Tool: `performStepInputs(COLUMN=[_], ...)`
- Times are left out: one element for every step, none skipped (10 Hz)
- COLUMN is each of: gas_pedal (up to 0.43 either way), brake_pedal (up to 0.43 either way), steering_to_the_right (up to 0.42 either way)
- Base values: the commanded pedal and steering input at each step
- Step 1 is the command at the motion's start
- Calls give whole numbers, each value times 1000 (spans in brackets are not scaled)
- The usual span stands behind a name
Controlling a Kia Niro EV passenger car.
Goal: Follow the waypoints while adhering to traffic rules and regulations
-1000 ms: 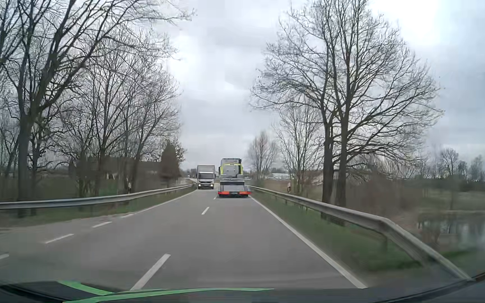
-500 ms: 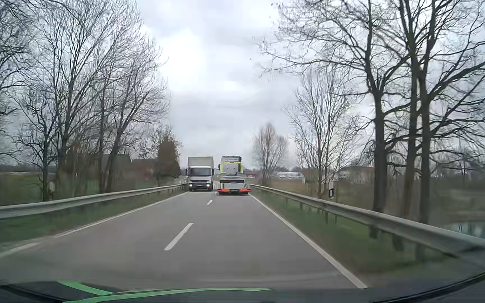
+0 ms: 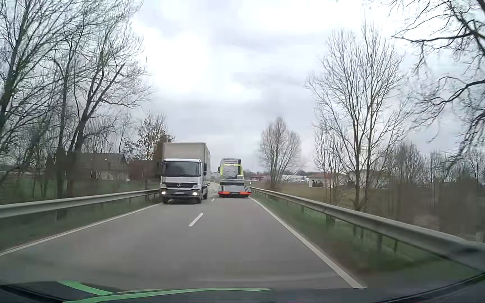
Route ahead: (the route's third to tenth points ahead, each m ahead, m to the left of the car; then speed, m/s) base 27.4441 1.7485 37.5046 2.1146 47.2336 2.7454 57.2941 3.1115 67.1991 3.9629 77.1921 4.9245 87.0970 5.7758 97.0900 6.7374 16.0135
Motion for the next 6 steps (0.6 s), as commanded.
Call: performStepInputs(gas_pedal=[157, 157, 157, 157, 157, 157], brake_pedal=[0, 0, 0, 0, 0, 0], steering_to_the_right=[-8, -9, -9, -9, -9, -9])
